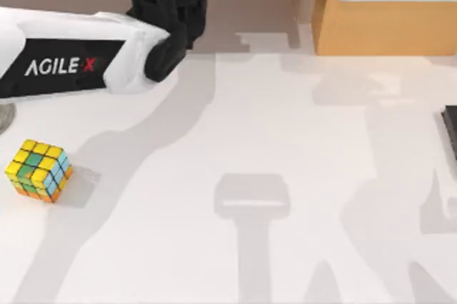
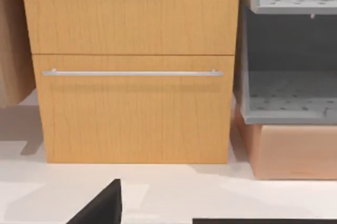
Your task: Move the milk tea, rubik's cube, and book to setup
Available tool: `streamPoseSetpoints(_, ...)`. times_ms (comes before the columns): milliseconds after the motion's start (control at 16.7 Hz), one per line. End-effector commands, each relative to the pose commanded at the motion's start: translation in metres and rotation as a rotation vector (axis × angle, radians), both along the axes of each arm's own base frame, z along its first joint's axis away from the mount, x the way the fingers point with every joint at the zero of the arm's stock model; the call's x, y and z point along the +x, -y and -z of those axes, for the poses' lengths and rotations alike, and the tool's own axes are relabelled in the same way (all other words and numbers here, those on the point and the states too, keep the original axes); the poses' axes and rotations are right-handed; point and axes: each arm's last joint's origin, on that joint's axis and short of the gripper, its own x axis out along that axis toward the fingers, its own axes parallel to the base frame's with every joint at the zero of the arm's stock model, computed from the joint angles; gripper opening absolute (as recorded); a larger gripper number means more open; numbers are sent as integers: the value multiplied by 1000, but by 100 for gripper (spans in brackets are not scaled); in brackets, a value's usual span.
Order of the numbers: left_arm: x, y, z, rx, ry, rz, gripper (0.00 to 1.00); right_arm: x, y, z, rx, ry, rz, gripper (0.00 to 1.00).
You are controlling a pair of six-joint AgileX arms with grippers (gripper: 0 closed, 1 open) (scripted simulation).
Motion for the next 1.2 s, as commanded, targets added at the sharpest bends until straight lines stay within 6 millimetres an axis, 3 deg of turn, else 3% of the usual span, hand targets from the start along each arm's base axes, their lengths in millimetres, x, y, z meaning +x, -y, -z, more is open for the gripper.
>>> streamPoseSetpoints(180,-15,2,-6,-12,20,-1,0,0,0,0,0,0,0,100)
streamPoseSetpoints(420,-13,0,-5,-9,17,-4,0,0,0,0,0,0,0,100)
streamPoseSetpoints(600,-16,-15,1,-20,13,31,0,0,0,0,0,0,0,100)
streamPoseSetpoints(720,-22,-33,17,-17,-17,91,0,0,0,0,0,0,0,100)
streamPoseSetpoints(960,-45,-81,73,29,-158,284,0,0,0,0,0,0,0,100)
streamPoseSetpoints(1200,-55,-169,95,18,-204,279,0,0,0,0,0,0,0,100)
